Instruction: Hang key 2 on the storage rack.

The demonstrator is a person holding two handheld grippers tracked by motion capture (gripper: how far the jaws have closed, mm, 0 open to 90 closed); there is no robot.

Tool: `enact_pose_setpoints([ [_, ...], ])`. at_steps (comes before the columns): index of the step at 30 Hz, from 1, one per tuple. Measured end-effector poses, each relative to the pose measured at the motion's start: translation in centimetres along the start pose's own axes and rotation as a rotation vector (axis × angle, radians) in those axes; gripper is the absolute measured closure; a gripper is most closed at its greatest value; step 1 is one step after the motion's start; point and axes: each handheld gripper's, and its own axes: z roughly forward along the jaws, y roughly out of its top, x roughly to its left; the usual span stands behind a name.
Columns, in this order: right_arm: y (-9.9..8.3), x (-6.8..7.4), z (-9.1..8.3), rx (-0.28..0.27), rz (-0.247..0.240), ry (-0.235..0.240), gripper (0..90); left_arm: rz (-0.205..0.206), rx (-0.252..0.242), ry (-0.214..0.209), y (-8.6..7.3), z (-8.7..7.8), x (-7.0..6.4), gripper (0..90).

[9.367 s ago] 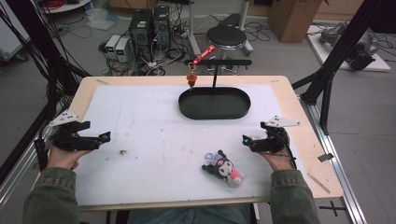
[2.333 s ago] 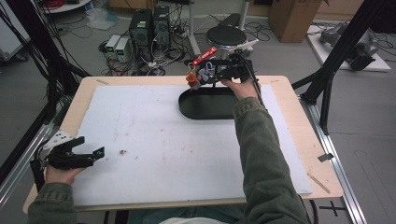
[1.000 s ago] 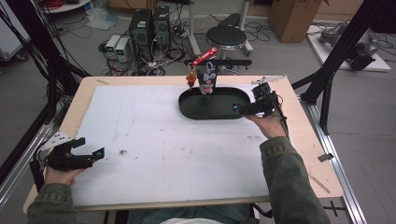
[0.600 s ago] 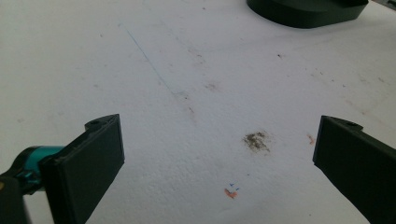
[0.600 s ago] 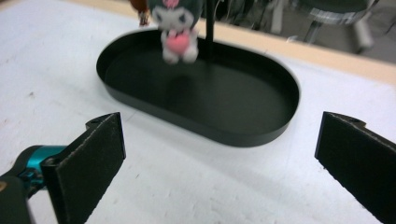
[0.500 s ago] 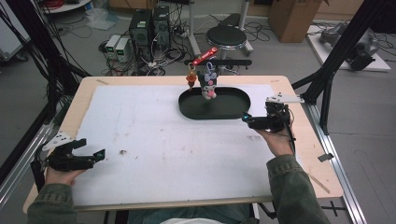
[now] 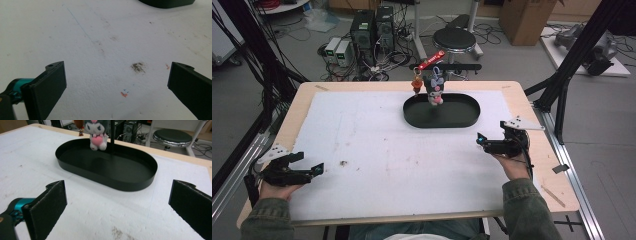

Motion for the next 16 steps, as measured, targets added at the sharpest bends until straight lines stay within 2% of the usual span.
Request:
enact_pose_setpoints([
  [9, -2.6, -0.5, -0.5, 0.009, 0.030, -0.008, 0.5, 0.005, 0.013, -0.002, -0.3, -0.1, -0.2, 2.4],
  [13, -2.7, -0.8, -0.3, -0.012, 0.036, -0.006, 0.5, 0.018, 0.031, -0.005, -0.4, -0.2, -0.5, 2.4],
  [16, -2.6, -0.8, -0.4, -0.033, 0.030, 0.000, 0.5, 0.020, 0.024, -0.016, -0.4, -0.3, -0.8, 2.4],
])
